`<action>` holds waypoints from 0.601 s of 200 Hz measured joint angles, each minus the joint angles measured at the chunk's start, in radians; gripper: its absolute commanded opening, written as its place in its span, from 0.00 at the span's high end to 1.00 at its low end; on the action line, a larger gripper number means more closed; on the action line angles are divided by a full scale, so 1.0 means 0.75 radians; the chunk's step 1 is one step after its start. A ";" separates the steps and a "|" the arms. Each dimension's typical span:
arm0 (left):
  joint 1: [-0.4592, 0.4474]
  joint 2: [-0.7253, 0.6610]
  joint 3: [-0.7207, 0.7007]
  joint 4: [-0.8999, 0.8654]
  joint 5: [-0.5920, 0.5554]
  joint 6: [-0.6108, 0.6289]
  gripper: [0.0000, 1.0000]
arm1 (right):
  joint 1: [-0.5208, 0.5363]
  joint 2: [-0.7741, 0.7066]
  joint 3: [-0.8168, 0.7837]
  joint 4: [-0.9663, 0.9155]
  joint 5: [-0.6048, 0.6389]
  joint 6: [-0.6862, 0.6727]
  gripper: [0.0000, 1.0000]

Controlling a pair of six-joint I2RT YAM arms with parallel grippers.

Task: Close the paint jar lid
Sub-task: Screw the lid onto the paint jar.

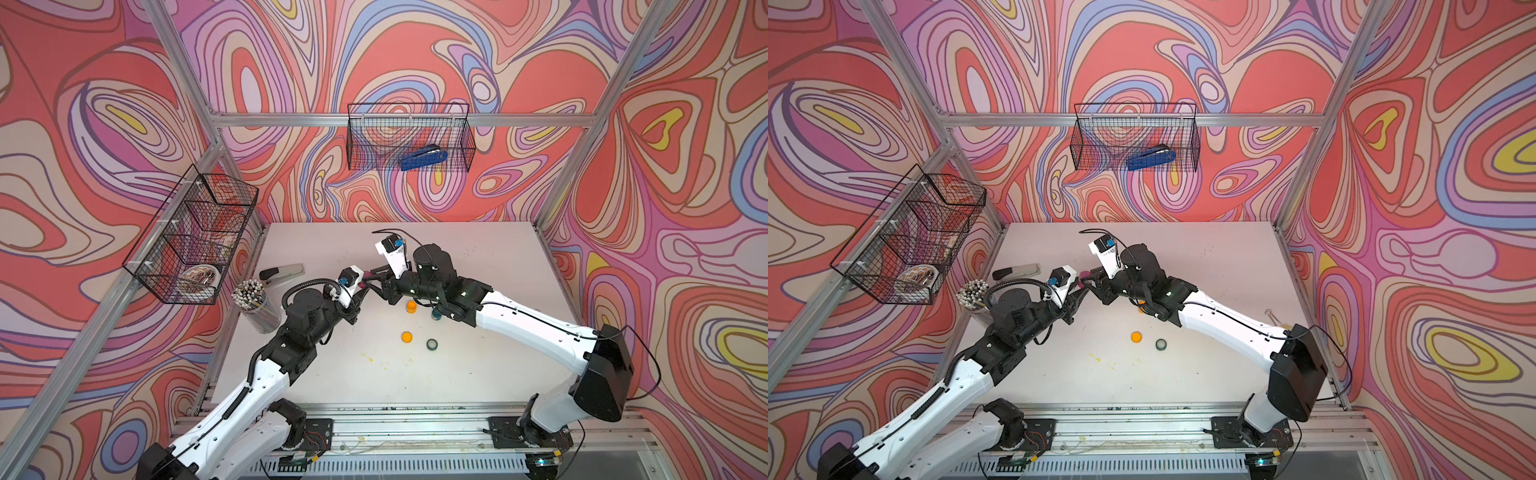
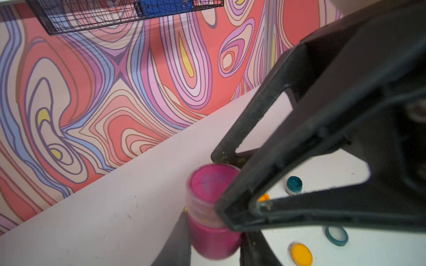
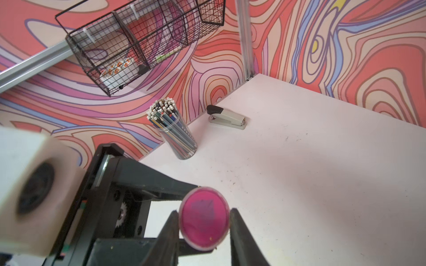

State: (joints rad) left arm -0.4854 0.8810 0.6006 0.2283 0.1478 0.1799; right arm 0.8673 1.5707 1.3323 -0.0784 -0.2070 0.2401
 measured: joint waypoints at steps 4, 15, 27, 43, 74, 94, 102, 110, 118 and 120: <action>0.000 0.006 -0.003 0.012 -0.008 0.001 0.73 | 0.005 0.005 0.002 0.006 0.015 0.011 0.72; 0.000 0.019 -0.011 0.043 -0.035 0.005 0.73 | 0.014 0.020 0.010 0.016 0.061 0.042 0.72; -0.001 0.032 -0.015 0.071 -0.063 0.007 0.73 | 0.024 0.034 0.017 0.032 0.103 0.072 0.72; -0.001 0.043 -0.024 0.106 -0.095 0.012 0.73 | 0.034 0.052 0.028 0.050 0.144 0.106 0.72; 0.000 0.051 -0.048 0.173 -0.151 0.014 0.73 | 0.046 0.089 0.077 0.043 0.187 0.136 0.62; -0.001 0.060 -0.054 0.215 -0.170 0.012 0.73 | 0.057 0.082 0.075 0.015 0.214 0.153 0.45; 0.000 0.062 -0.055 0.219 -0.179 0.009 0.73 | 0.060 0.075 0.073 0.003 0.228 0.157 0.40; 0.000 0.064 -0.055 0.222 -0.187 0.005 0.73 | 0.062 0.062 0.070 -0.015 0.246 0.155 0.37; 0.000 0.065 -0.055 0.223 -0.194 0.002 0.73 | 0.063 0.044 0.065 -0.040 0.262 0.145 0.34; 0.000 0.064 -0.055 0.223 -0.194 0.000 0.73 | 0.063 0.040 0.065 -0.045 0.264 0.141 0.33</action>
State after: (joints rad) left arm -0.4854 0.9291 0.5594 0.3954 0.0021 0.1799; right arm 0.9146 1.6009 1.3808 -0.1123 -0.0090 0.3458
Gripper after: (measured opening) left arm 0.319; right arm 0.626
